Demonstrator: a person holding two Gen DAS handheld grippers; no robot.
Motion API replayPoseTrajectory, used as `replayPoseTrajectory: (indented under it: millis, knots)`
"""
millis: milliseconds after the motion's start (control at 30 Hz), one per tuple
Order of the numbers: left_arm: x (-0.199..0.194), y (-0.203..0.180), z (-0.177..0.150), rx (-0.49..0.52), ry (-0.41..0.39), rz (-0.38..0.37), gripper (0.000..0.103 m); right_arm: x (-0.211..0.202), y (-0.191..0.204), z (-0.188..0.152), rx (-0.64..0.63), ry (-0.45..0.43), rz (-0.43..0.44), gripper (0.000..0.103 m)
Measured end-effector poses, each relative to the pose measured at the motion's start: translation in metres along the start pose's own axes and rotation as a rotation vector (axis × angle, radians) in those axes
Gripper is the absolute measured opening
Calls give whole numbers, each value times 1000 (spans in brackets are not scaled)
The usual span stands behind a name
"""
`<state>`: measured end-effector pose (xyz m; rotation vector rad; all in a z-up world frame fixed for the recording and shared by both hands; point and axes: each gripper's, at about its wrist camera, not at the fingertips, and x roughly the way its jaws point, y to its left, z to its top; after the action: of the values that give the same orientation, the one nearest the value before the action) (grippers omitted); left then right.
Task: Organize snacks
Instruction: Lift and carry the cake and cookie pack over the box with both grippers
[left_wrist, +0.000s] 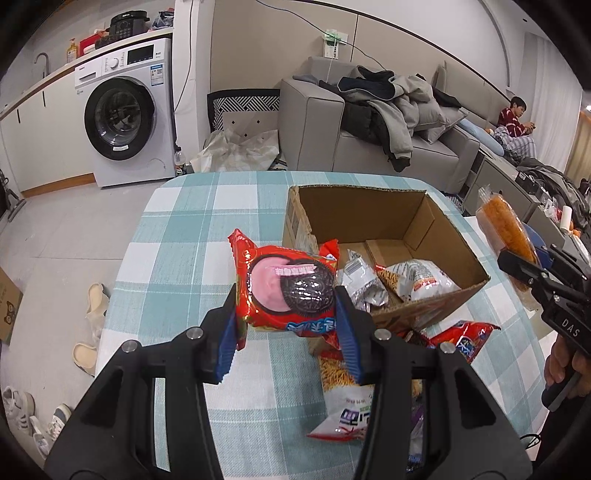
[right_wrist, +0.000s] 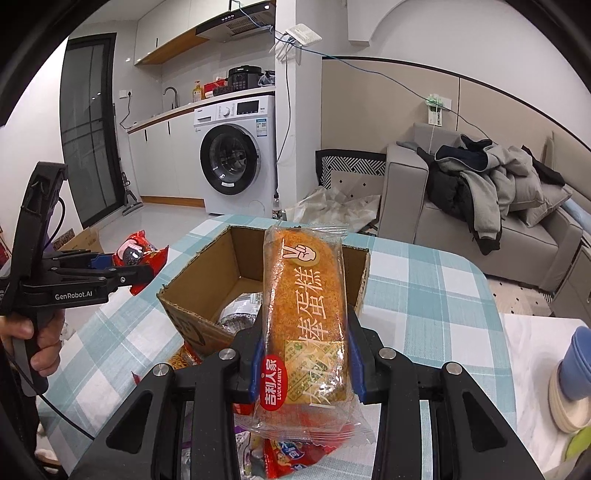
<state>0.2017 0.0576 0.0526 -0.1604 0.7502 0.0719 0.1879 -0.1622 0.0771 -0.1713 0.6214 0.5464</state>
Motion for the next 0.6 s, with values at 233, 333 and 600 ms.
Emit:
replayPoseTrajectory:
  millis: [233, 333, 600]
  knots:
    - [21, -11, 19, 19, 5, -42, 44, 23, -3, 7, 9, 28, 13, 36]
    - [31, -21, 25, 45, 11, -55, 44, 35, -2, 11, -1, 39, 19, 36]
    - [58, -45, 40, 71, 25, -84, 44, 64, -2, 17, -5, 70, 29, 36]
